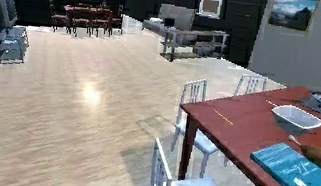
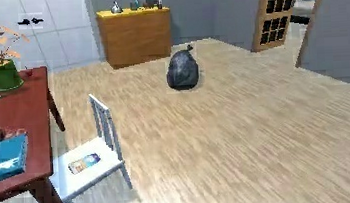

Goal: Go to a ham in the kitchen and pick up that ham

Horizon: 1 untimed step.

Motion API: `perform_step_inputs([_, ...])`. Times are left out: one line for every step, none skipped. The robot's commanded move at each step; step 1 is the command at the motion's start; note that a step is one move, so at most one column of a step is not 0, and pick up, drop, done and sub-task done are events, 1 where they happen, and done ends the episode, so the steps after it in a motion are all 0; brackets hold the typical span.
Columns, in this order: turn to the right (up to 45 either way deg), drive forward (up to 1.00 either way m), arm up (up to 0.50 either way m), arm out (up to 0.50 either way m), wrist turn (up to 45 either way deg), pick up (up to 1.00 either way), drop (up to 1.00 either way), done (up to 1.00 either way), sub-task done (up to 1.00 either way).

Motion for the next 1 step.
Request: perform_step_inputs([45.0,0.0,0.0,0.0,0.0,0.0,0.0,0.0,0.0])
